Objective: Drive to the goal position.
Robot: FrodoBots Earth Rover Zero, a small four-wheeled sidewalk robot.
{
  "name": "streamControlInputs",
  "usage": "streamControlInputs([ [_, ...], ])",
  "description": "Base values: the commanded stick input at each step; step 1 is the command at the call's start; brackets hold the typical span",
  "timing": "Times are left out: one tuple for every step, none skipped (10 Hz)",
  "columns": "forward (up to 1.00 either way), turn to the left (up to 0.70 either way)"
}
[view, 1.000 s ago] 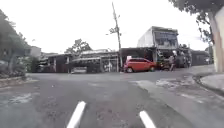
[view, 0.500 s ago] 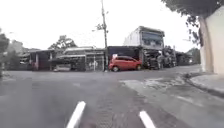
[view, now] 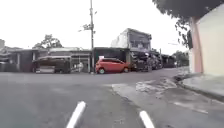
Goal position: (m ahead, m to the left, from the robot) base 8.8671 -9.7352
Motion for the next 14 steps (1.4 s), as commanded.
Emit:
streamControlInputs([
  [0.85,-0.21],
  [0.85,-0.34],
  [0.85,-0.34],
  [0.85,-0.34],
  [0.85,-0.34],
  [0.85,-0.34],
  [0.85,-0.34],
  [0.85,-0.34],
  [0.85,-0.34],
  [0.85,-0.34],
  [0.85,-0.34],
  [0.85,-0.28],
  [0.85,0.00],
  [0.85,0.00],
])
